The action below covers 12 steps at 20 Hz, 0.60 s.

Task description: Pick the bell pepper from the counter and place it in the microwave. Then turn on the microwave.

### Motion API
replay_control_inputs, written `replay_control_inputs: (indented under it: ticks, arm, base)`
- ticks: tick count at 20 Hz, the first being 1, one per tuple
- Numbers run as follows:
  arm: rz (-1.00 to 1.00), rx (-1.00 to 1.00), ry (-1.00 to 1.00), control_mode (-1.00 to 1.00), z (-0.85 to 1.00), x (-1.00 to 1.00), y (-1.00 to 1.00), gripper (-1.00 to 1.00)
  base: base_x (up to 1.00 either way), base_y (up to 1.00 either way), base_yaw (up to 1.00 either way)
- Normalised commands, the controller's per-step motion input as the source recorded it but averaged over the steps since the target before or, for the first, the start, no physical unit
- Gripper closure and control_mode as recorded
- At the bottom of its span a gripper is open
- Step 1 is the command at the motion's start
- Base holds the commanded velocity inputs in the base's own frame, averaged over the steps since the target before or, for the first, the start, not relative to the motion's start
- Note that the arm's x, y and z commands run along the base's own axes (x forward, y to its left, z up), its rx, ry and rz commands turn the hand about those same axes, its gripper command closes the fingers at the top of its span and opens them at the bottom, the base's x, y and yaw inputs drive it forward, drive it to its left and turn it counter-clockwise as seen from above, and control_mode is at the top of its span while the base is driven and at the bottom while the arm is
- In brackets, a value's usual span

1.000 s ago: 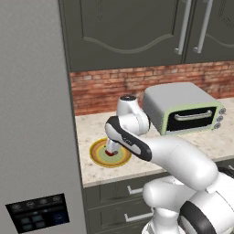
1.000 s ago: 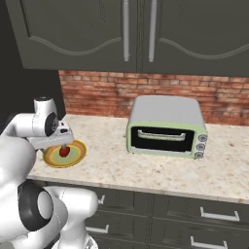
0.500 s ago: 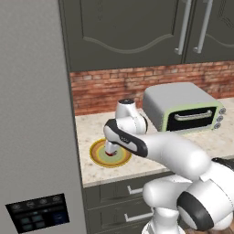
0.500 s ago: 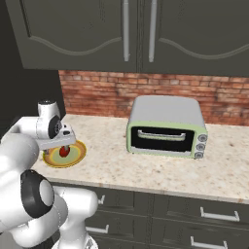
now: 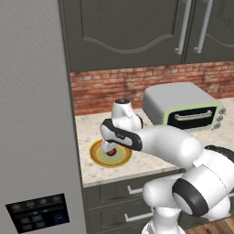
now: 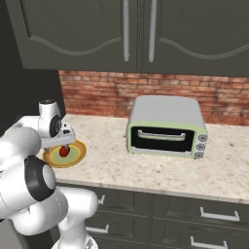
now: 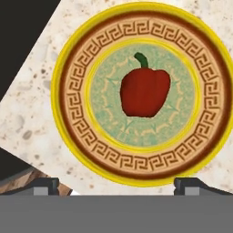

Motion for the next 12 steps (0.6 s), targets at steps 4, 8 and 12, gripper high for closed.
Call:
replay_control_inputs:
  ticks: [4, 8, 12]
  arm:
    - [0.00, 0.00, 0.00, -1.00, -0.09, 0.20, 0.00, -1.00]
    - [0.00, 0.00, 0.00, -1.00, -0.07, 0.17, 0.00, -1.00]
    - [0.00, 0.00, 0.00, -1.00, -0.05, 0.17, 0.00, -1.00]
  base:
    - [0.00, 0.00, 0.00]
    - [0.00, 0.00, 0.00]
    - [0.00, 0.00, 0.00]
